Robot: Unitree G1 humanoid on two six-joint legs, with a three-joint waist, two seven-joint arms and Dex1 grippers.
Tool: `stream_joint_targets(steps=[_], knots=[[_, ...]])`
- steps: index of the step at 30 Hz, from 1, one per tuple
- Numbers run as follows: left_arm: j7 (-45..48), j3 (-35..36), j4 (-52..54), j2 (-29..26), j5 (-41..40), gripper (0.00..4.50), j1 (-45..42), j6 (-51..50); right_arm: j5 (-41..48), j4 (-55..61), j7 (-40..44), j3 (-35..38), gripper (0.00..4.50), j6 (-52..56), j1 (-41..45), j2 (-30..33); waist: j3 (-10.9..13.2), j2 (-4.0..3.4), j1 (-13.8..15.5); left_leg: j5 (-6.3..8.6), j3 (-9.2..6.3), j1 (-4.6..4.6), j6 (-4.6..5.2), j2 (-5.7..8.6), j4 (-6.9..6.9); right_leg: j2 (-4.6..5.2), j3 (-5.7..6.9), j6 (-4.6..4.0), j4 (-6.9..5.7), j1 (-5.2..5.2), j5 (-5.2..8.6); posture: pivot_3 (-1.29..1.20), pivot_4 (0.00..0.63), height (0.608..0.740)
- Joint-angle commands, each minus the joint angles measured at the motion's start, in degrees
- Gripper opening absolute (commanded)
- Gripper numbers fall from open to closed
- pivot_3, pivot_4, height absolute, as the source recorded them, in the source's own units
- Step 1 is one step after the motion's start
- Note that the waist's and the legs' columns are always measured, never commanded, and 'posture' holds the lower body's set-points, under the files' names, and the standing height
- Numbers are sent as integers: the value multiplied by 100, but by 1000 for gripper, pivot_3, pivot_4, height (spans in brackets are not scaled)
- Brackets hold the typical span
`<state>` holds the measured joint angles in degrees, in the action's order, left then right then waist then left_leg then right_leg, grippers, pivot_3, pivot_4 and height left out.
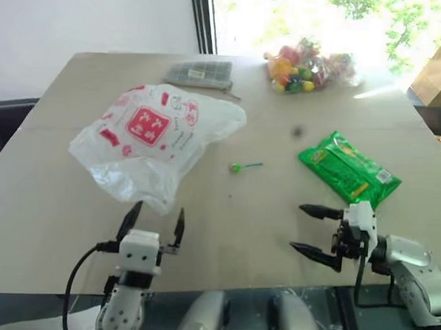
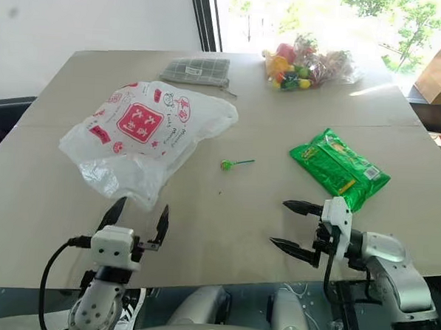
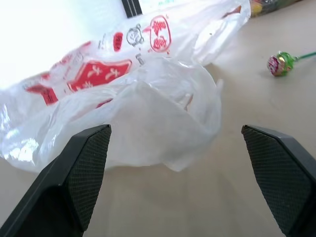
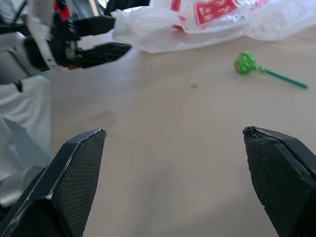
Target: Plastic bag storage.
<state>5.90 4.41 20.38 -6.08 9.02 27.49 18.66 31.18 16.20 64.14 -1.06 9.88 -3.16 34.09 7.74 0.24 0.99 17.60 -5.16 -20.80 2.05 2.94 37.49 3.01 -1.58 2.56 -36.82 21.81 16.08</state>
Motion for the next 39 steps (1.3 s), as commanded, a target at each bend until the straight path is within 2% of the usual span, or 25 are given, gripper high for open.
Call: stream_joint_targets(steps=[1,7,8,11,12,15,18,19,22,27,28,33,37,39], knots=[[-241,-3,231,77,232,4471,-281,-398,161,299,-133,7,4500,263,118,14,1,2,1,-1,-1,-1,-2,1,0,1,1,0,0,0,0,0,150,740],[-287,-160,301,75,429,4471,-620,-853,103,285,-198,16,4500,293,179,-13,2,3,-7,-3,1,-1,-4,1,0,0,-1,1,-1,1,0,0,150,740],[-322,-141,378,86,441,4237,-672,-890,87,261,-224,18,4500,284,201,-32,2,3,-7,-3,1,0,-5,1,0,0,-1,1,-1,1,0,0,150,740],[-466,-49,569,102,504,3380,-709,-907,48,177,-283,24,4500,234,284,-110,4,6,-9,-3,0,0,-5,1,0,0,1,1,-3,1,-1,0,150,740],[-485,-38,608,100,515,2859,-708,-962,68,146,-324,32,4500,279,324,-144,4,6,-11,-3,0,2,-5,1,1,0,0,1,-5,1,-1,0,150,740],[-516,-21,684,105,485,1754,-674,-1052,86,39,-525,40,4500,456,471,-251,5,4,-16,-3,1,3,-5,1,1,0,-1,1,-7,1,-1,0,150,740],[-512,-1,758,98,446,293,-630,-1079,-267,-241,-939,12,4500,392,761,-401,5,5,-14,-4,1,2,-6,1,2,0,-1,1,-7,1,-1,0,150,740],[-504,1,780,92,431,35,-612,-1079,-389,-357,-1106,7,4500,379,899,-470,5,5,-14,-4,1,2,-6,2,3,0,-2,1,-8,2,-1,0,150,740],[-512,38,838,90,388,35,-535,-1115,-942,-909,-1534,-148,4500,155,1598,-706,9,0,-44,-4,4,4,-7,2,5,0,-4,1,-11,3,-1,0,150,740],[-529,31,949,98,422,35,-379,-1165,-2066,-2496,-1641,-776,4500,-723,2934,-1038,19,-2,-104,-12,11,6,-18,5,6,-4,-12,1,-34,17,-1,0,150,740],[-503,6,989,114,370,35,-335,-1176,-2259,-2894,-1640,-941,4500,-602,3249,-1106,19,-1,-109,-13,10,2,-20,5,6,-4,-10,0,-40,25,-1,0,150,740],[-365,-97,1101,144,133,35,-73,-1151,-2914,-4638,-1367,-1508,4500,-922,4425,-1491,23,1,-147,-17,18,-28,-24,10,18,-1,-21,-1,-62,62,0,0,150,740],[-288,-41,1020,77,-3,35,215,-871,-3177,-5800,-1501,-1599,4500,-999,5176,-1934,28,-6,-216,-17,32,-53,-25,6,47,-9,-40,-1,-94,96,0,0,150,740],[-280,25,925,55,-66,35,425,-692,-3304,-6272,-1252,-1721,4500,-992,5438,-2098,27,-6,-224,-17,35,-49,-25,3,56,-13,-45,-2,-107,97,0,0,150,740]])
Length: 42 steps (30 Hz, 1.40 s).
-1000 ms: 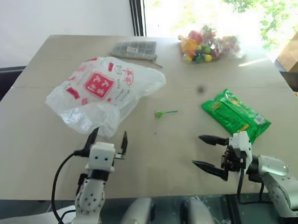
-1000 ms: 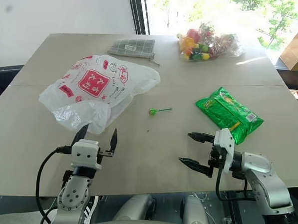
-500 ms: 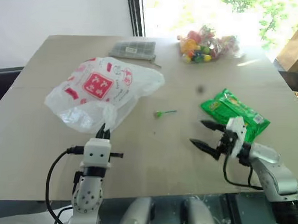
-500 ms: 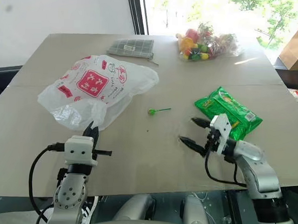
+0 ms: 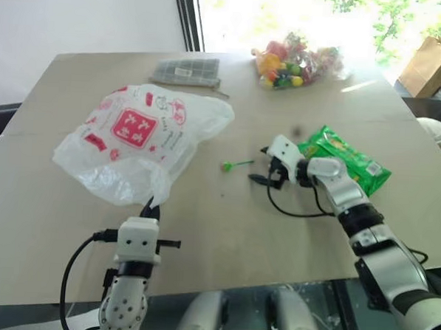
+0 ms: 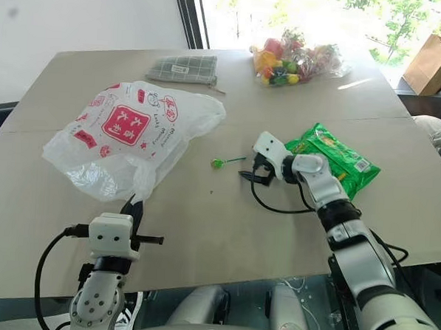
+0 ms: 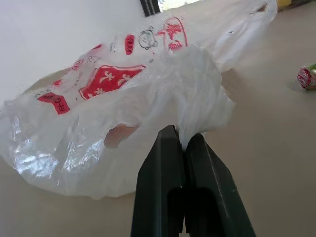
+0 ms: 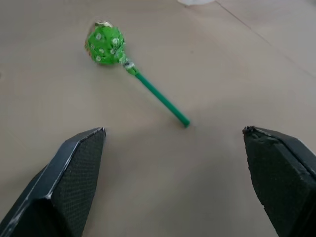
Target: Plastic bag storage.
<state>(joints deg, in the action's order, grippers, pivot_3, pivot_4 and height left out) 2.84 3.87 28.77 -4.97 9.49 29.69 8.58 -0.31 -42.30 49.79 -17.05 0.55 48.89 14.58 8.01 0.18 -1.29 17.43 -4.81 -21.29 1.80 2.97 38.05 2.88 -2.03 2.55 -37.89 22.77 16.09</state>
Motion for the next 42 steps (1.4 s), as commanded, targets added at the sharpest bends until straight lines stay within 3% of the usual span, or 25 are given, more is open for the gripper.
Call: stream_joint_targets(steps=[1,6,7,9,10,15,18,22,26,31,40,42], knots=[[22,112,21,-87,-96,35,317,437,-137,-652,289,-95,4500,82,356,-256,0,0,7,0,-1,1,0,0,0,0,1,0,-2,-1,0,0,150,740],[-143,257,-160,-14,-140,35,666,736,9,-1441,688,183,4500,708,798,-627,-1,-2,-5,1,2,3,0,-1,0,1,-6,-1,-3,-1,0,0,150,740],[-152,253,-179,9,-148,0,711,767,-106,-1554,731,116,3986,671,833,-630,-2,-3,-21,1,3,4,0,-1,1,1,-8,-1,-4,-1,0,0,150,740],[-160,261,-177,23,-110,0,794,835,-322,-1747,721,-9,3417,537,875,-626,-3,-4,-41,1,4,5,1,-1,0,1,-9,-1,-4,-1,0,0,150,740],[-169,269,-163,44,-89,0,845,850,-390,-1824,682,-15,2765,452,886,-631,-3,-4,-47,2,4,5,0,-1,0,1,-9,-1,-4,-1,0,0,150,740],[-238,401,-151,129,-215,0,861,751,-457,-1925,680,78,796,294,871,-641,-7,-9,-71,2,4,5,1,-1,-1,1,-10,-1,-4,-1,0,0,150,740],[-310,579,-129,203,-496,0,524,422,-494,-1924,601,103,19,243,841,-620,-12,-17,-73,2,4,6,0,-1,-1,1,-9,-1,-7,-2,0,0,150,740],[-267,720,-134,114,-628,0,-20,15,-430,-1688,639,183,19,270,731,-534,-17,-23,-73,2,3,9,0,0,1,2,-8,-1,-11,-4,0,0,150,740],[-343,882,-546,-117,-775,0,-1569,-784,-131,-553,851,362,19,644,303,-331,-19,-23,39,1,-10,2,0,3,14,3,11,-1,-14,-3,0,0,150,740],[-422,1110,-919,-143,-1200,0,-2769,-1312,-88,610,481,549,19,915,-137,-81,-20,-22,19,1,-13,-32,-1,12,34,6,10,1,-17,19,-1,0,150,740],[-295,654,-2584,-189,-1140,0,-4652,-1288,-19,1661,-93,698,19,1298,-453,22,-19,-20,-3,-6,-18,-70,-8,18,49,5,40,2,-33,59,-1,0,150,740],[-271,521,-2810,-131,-1127,0,-4879,-1216,-18,1555,-313,764,863,1226,-366,-4,-19,-19,-20,-6,-20,-70,-9,20,50,5,41,2,-41,64,-1,0,150,740]])
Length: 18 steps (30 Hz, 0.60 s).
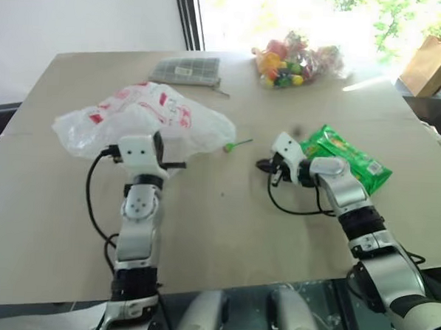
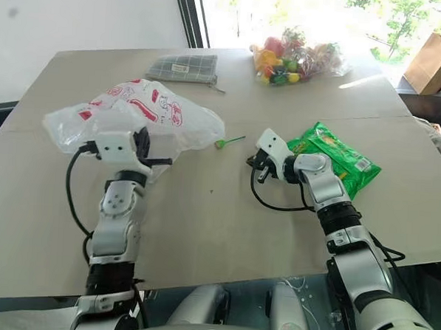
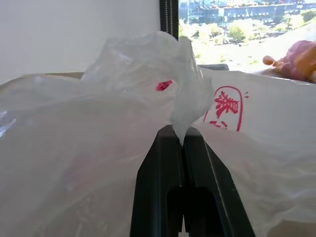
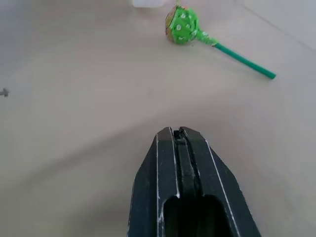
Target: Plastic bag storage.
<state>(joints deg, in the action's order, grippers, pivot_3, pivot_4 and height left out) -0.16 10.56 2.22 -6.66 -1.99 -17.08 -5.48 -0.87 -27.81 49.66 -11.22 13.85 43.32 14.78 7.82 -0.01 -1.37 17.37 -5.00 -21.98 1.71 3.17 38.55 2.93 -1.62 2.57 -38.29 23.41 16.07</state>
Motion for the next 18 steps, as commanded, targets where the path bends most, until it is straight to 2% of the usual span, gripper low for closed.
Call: stream_joint_targets(steps=[1,6,8,11,15,18], knots=[[51,-212,-221,63,28,0,-261,207,58,94,-295,178,1242,-101,202,-20,0,0,-28,0,0,0,0,1,0,0,-1,0,-2,1,0,0,150,740],[-66,-219,-91,176,41,0,-173,583,95,-1,-253,64,3741,-209,363,-172,0,0,-122,0,2,-1,-1,0,0,2,0,0,-4,4,0,0,150,740],[-303,-20,58,134,121,0,-20,687,-7,-358,-306,-27,4294,-470,604,-327,0,0,-167,-1,2,4,-1,1,-1,-5,-17,0,-13,11,0,0,150,740],[-664,379,249,93,117,0,272,602,-91,-1347,-387,-91,4294,-906,1170,-743,0,0,-240,-3,2,11,-5,3,-3,-11,-37,0,-37,28,0,0,150,740],[-851,722,725,140,28,0,986,420,-393,-3100,-983,-106,4294,-1567,2090,-1344,0,0,-325,-3,9,28,-6,12,-9,-17,-78,0,-58,38,0,0,150,740],[-946,828,1097,240,-4,0,1422,315,-557,-3908,-1331,-78,4294,-1870,2501,-1574,0,0,-300,-3,1,25,-6,12,-11,-15,-74,-1,-55,40,0,0,150,740]])
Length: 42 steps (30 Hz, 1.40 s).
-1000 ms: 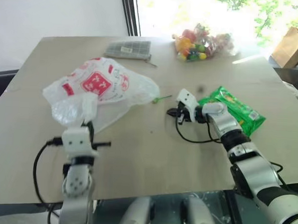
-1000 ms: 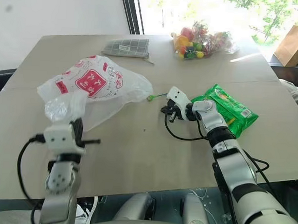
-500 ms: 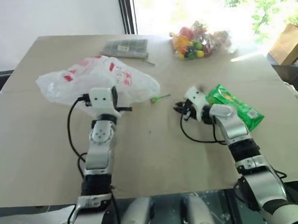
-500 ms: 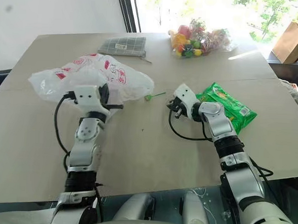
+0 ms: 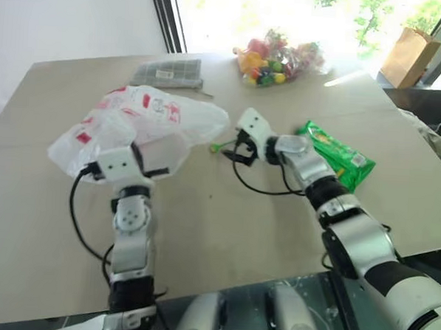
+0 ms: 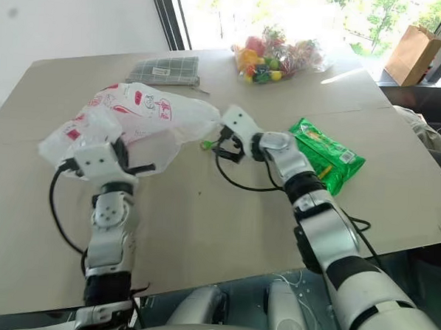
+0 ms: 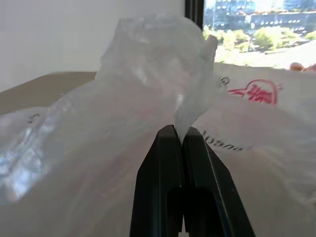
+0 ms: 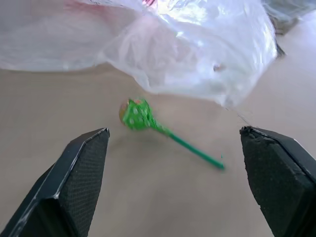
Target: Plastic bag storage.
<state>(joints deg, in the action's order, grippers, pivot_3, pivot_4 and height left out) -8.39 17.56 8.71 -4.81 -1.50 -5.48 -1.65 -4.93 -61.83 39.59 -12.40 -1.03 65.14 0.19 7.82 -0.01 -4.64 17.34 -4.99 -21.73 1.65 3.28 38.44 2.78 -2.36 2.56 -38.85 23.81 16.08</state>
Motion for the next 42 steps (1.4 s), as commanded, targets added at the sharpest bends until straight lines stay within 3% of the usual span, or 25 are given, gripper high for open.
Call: stream_joint_targets(steps=[1,8,23,27,32,39,42], knots=[[-142,157,582,96,-59,0,426,-88,-211,-701,-404,33,4294,-459,414,-177,0,1,61,0,-4,-3,0,1,1,3,0,0,1,0,0,0,150,740],[-385,298,1349,471,-78,0,1301,-207,-530,-1375,-462,16,4294,-539,564,-465,0,1,113,0,-12,-8,0,16,4,19,3,0,1,-2,0,0,150,740],[-559,300,1491,588,-28,0,1476,-209,-452,-1609,-961,785,4294,-145,732,-815,0,0,104,0,-12,-7,0,14,3,15,2,-1,-2,-1,0,0,150,740],[-575,283,1595,608,-15,0,1553,-244,-634,-1644,-970,714,3080,-51,697,-840,0,1,101,0,-12,-7,0,14,3,15,2,0,-2,-2,0,0,150,740],[-593,295,1688,620,-11,0,1606,-299,-638,-1633,-1085,785,837,-73,711,-854,-1,2,83,0,-11,-5,0,14,2,14,1,-1,-3,-2,0,0,150,740],[-570,227,1640,628,-73,0,1535,-366,-538,-1539,-747,913,837,-285,741,-654,-1,2,98,0,-12,-6,0,15,3,15,3,-1,-2,-2,0,0,150,740],[-559,235,1403,475,-134,0,1003,-496,-198,-1369,-220,1203,837,-274,839,-470,-1,2,150,0,-14,-8,0,15,4,16,5,-1,-2,-3,0,0,150,740]])
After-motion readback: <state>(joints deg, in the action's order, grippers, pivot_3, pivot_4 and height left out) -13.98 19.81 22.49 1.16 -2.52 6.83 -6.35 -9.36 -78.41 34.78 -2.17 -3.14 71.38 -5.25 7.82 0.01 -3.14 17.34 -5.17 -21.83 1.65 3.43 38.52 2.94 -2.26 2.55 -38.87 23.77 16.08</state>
